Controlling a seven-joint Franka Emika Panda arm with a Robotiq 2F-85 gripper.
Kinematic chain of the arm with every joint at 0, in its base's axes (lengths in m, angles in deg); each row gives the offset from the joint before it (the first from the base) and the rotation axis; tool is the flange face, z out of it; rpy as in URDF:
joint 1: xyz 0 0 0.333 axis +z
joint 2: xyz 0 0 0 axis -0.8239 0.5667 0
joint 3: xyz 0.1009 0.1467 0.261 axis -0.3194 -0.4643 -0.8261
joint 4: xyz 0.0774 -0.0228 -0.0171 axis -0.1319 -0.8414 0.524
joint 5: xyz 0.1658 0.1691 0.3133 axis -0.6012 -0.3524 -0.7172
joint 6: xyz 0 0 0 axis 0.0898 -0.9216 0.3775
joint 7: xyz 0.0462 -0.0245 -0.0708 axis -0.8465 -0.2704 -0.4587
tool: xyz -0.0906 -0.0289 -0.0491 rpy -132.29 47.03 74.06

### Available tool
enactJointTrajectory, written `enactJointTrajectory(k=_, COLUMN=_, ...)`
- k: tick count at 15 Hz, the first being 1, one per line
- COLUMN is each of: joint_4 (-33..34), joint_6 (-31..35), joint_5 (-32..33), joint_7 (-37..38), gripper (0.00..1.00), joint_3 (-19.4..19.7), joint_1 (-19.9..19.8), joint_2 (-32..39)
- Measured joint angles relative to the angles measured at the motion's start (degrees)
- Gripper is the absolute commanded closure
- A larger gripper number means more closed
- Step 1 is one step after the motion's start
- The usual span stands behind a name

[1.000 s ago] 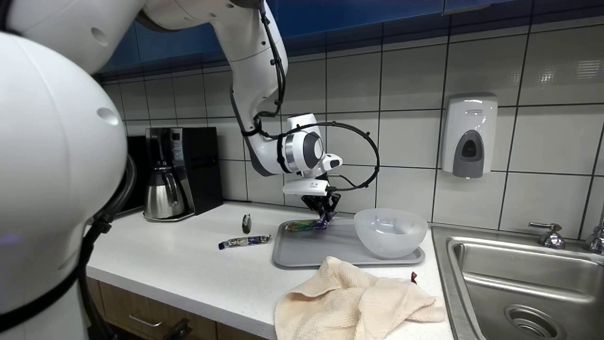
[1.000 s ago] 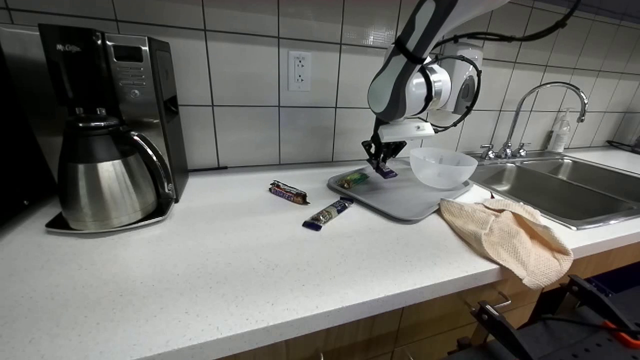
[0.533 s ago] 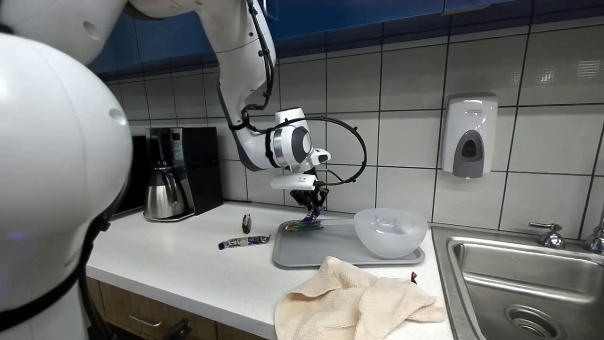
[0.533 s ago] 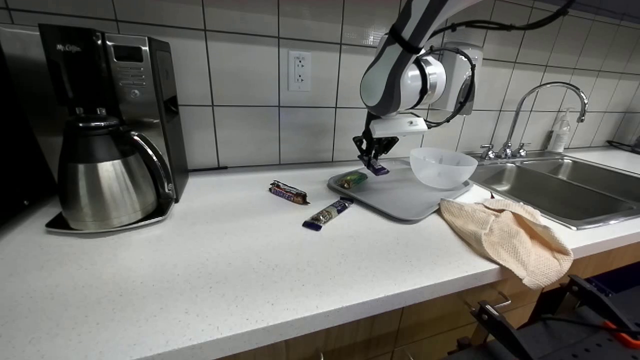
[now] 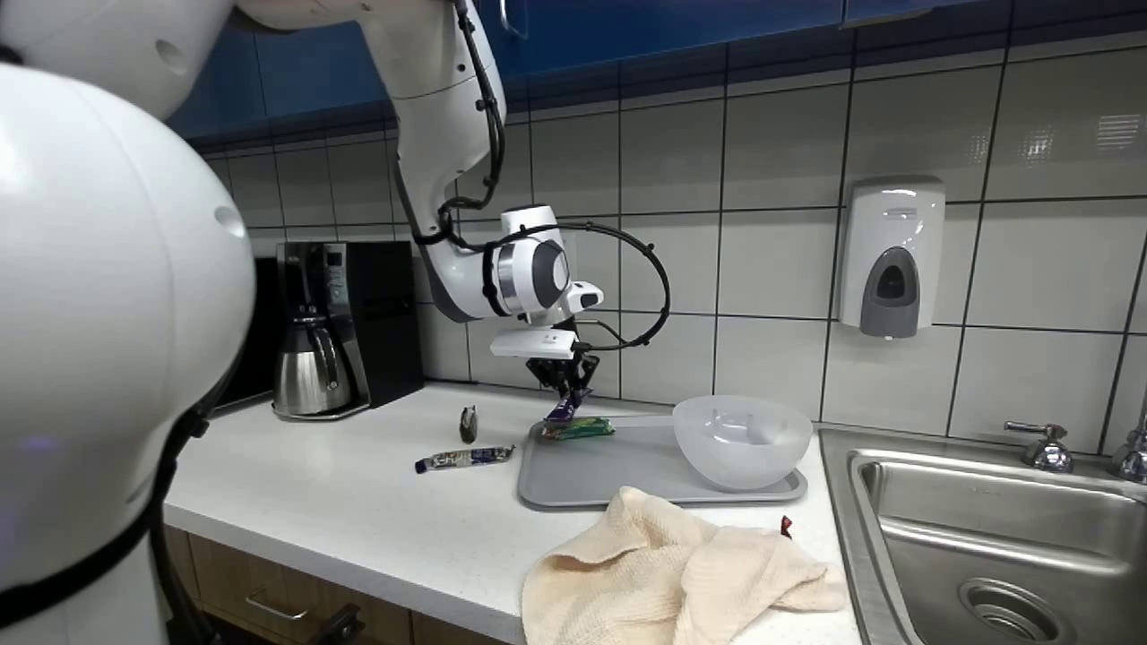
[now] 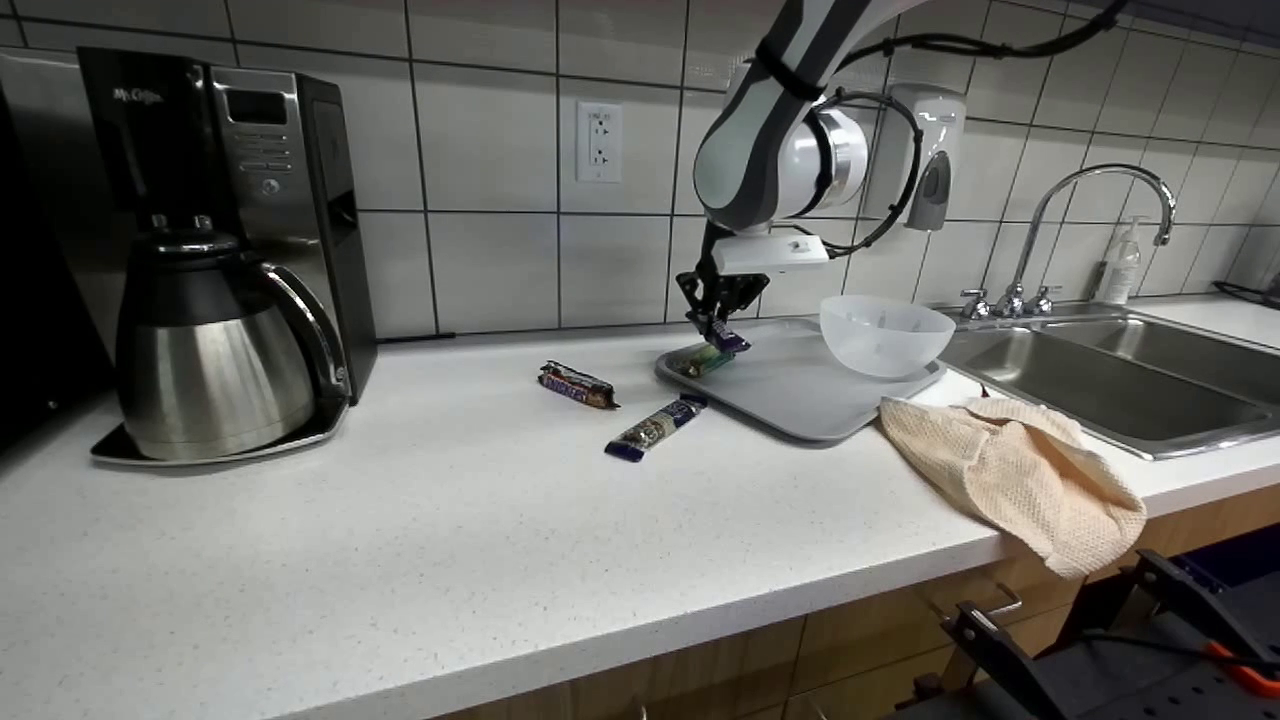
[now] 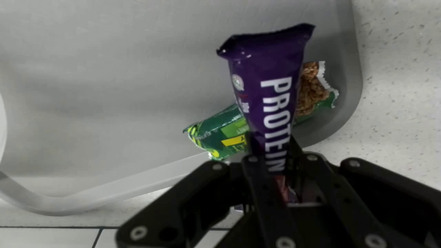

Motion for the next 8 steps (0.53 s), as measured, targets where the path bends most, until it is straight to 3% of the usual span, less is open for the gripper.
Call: enactJointTrajectory(k=8, joint_4=0.6, joint_6=0.0, joint_5=0.0, joint_7=0.0, gripper=0.95, joint_3=-3.2, joint_1=0.1, joint_2=0.0)
